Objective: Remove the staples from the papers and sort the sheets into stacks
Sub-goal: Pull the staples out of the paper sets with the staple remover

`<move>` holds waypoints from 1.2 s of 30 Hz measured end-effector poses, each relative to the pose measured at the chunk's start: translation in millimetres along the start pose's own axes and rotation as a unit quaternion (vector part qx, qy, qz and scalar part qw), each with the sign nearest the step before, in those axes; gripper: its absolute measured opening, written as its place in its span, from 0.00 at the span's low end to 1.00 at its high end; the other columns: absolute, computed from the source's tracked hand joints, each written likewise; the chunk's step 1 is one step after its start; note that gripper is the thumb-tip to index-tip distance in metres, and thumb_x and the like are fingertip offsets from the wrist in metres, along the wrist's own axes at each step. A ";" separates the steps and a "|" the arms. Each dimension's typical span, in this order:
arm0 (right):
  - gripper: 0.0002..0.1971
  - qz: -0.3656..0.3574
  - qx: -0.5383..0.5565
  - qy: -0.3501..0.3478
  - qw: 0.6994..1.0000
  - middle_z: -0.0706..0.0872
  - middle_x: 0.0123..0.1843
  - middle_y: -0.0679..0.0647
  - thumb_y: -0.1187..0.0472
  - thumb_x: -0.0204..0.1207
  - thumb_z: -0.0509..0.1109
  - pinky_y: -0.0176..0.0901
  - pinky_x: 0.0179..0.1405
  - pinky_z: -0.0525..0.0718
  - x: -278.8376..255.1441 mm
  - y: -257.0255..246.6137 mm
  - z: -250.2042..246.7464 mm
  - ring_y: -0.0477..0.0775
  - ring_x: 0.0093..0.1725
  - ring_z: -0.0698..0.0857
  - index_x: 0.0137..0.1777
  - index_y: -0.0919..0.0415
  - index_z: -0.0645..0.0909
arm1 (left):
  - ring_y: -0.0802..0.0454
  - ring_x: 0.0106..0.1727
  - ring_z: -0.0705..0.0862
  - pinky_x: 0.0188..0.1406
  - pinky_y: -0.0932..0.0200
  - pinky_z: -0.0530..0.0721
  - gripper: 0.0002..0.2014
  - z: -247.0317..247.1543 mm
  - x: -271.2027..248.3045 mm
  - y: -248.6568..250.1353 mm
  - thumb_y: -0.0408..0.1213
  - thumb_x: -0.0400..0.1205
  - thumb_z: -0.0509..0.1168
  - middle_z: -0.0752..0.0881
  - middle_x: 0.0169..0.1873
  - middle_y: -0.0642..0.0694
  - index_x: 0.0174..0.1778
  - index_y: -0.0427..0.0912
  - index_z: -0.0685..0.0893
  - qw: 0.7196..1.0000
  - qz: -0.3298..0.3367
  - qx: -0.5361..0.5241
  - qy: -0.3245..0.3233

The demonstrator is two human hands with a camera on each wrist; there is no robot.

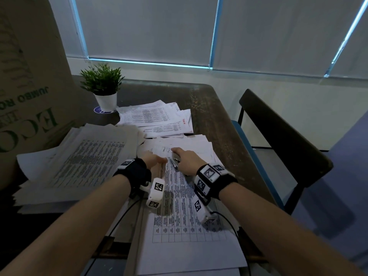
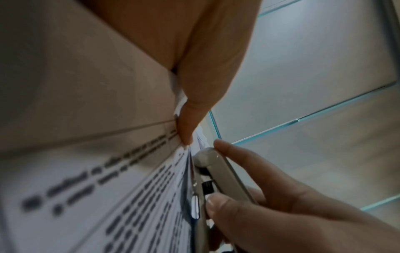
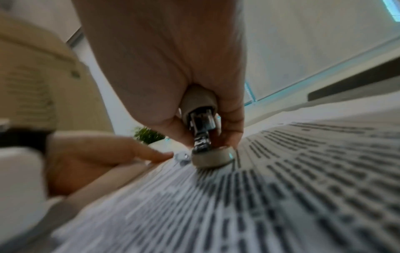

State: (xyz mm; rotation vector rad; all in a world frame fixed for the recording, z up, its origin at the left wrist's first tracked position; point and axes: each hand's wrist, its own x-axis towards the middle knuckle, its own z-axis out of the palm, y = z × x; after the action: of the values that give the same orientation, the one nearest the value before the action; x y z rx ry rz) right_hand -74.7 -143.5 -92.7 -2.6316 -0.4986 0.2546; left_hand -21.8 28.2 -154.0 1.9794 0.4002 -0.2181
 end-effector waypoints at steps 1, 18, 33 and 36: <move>0.27 0.002 -0.014 0.006 1.000 0.78 0.71 0.67 0.59 0.86 0.60 0.55 0.64 0.78 1.7 -3.2 3.2 0.67 0.67 0.78 0.84 0.55 0.61 | 0.40 0.64 0.80 0.69 0.46 0.76 0.31 -0.1 -4.1 2.7 0.41 0.69 0.79 0.80 0.66 0.37 0.64 0.28 0.79 1.000 0.005 0.012 0.005; 0.15 0.088 0.025 0.074 0.993 0.71 0.74 0.64 0.63 0.84 0.60 0.58 0.72 0.73 28.8 -31.0 6.3 0.68 0.70 0.74 0.70 0.60 0.74 | 0.34 0.61 0.81 0.64 0.40 0.80 0.39 3.0 -21.4 3.6 0.33 0.66 0.79 0.78 0.66 0.28 0.71 0.27 0.70 0.997 -0.017 -0.053 -0.056; 0.21 0.282 0.465 0.318 0.777 0.79 0.66 0.63 0.68 0.85 0.52 0.55 0.51 0.89 19.8 50.2 1.5 0.64 0.52 0.84 0.71 0.49 0.75 | 0.45 0.51 0.79 0.49 0.54 0.80 0.13 -0.5 -25.7 25.1 0.18 0.76 0.67 0.81 0.50 0.38 0.53 0.35 0.83 0.989 0.115 -0.074 0.058; 0.24 0.289 0.552 0.335 0.706 0.75 0.75 0.64 0.69 0.88 0.52 0.49 0.49 0.85 28.6 61.6 -5.7 0.61 0.57 0.79 0.82 0.53 0.68 | 0.44 0.46 0.81 0.50 0.54 0.80 0.10 -6.0 -22.8 25.3 0.22 0.78 0.66 0.83 0.49 0.36 0.41 0.42 0.83 0.990 0.110 -0.075 0.043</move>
State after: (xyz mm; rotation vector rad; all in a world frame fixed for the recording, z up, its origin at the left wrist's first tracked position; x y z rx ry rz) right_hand -28.4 -186.1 -118.7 -1.4002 0.6057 -0.1987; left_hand -33.7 19.7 -122.6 1.8703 0.2434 0.0370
